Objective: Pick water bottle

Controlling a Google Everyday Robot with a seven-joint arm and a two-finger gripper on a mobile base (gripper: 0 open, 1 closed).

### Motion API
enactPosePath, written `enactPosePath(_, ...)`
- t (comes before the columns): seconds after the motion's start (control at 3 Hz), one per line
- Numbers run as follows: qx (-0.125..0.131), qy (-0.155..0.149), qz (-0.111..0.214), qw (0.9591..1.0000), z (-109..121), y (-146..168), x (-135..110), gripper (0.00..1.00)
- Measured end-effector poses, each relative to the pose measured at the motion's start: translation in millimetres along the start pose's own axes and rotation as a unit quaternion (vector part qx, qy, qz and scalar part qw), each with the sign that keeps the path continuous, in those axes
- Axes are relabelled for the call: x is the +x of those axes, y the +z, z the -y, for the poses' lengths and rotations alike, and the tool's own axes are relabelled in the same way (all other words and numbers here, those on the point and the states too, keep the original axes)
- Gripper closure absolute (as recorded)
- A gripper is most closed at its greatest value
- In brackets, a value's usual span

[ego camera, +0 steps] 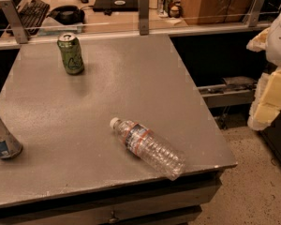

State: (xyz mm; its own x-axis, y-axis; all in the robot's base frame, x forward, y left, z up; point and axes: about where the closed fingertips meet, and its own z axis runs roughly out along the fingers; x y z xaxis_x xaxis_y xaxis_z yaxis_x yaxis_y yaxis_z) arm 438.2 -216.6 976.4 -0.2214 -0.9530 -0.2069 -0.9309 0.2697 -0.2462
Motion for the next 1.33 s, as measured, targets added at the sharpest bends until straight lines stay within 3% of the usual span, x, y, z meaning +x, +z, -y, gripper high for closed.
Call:
enactPosePath(0.33,0.000,0.000,0.000,1.0000,0.0,0.0,0.0,0.00)
enactPosePath(0.67,-0.024,-0.006,0.029,0.9993,-18.2,18.5,-43.5,0.00)
enactPosePath(1.33,-0.105,0.002,0.065,0.9924,-77.2,76.8,-155.6,0.00)
